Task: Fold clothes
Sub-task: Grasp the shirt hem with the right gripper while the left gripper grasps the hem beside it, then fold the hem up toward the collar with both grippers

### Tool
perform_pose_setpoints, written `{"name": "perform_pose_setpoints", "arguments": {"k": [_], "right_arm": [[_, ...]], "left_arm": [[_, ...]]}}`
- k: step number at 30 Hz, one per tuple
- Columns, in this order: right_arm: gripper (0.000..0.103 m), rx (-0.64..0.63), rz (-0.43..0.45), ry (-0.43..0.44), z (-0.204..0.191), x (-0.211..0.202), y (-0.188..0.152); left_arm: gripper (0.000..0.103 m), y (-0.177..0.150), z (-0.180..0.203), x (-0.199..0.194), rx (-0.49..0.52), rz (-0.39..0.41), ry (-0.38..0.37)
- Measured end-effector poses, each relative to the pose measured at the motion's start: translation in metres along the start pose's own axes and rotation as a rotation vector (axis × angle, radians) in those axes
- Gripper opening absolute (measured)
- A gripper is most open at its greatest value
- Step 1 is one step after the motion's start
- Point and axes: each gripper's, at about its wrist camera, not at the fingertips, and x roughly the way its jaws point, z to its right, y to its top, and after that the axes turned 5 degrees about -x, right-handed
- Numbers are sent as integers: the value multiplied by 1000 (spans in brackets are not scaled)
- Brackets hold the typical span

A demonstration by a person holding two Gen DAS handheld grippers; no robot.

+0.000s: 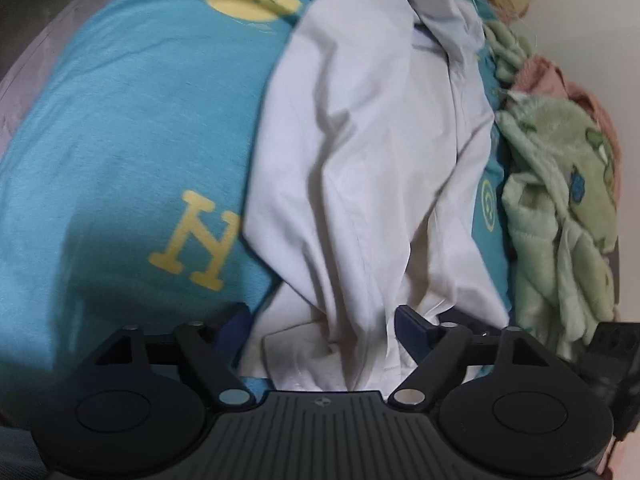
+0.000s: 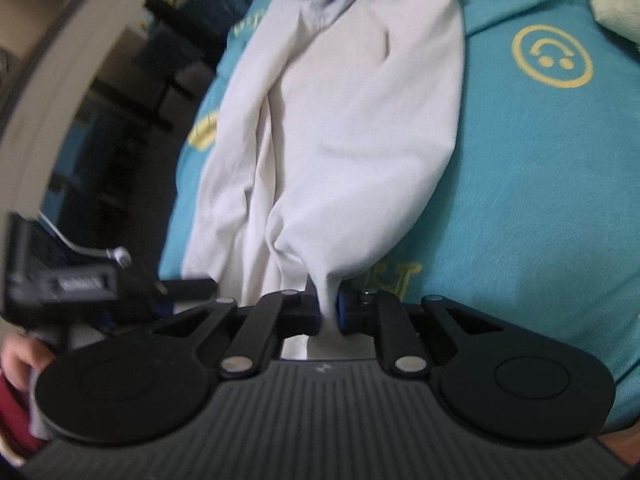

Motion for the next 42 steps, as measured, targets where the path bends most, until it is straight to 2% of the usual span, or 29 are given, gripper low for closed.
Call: {"name": "perform_pose_setpoints", "arguments": {"k": [2,3,4,5,6,10,16,19,22,26,30,32,34,37,42], "right_arm": [[11,25,23,2,3,-7,1],[11,26,36,-4,3,-10,1],[11,27,49,-11,3,-14,1],[11,26,63,-13,1,-17,1],[11,30,78,-9,0,-22,1],[10,46,145,-3,-6,-43,1],[9,2,290,-9,-26,-107,9],[9,-41,345,-9,-44,-138,7],[9,-102,374,-20,-62,-162,-8],[9,-132,370,-19,-68,-187,-52],[10,-109,356,-4,-62,-200,-95],[10,-96,369,-10,-57,-200,-95],[10,-79,389,-7,-53,-200,-80],[10,-90,426,-15,-52,-193,-46],[10,-117,458,-53,-43,-160,27]], "left_arm": [[83,2,7,6,22,-2,-4],[66,1,9,7,36,3,11],[42,0,12,6,52,9,29],[31,-1,14,6,61,11,34],[9,-3,16,-4,67,33,18],[7,-13,29,-49,92,142,-59],[6,-34,50,-121,140,299,-158],[6,-59,58,-152,165,325,-181],[6,-83,66,-183,190,350,-204],[6,-127,64,-214,226,353,-220],[6,-158,57,-220,261,341,-212],[6,-155,61,-222,278,360,-211],[6,-140,73,-220,301,395,-200],[7,-104,94,-211,330,439,-182],[7,-25,118,-173,353,540,-107]]}}
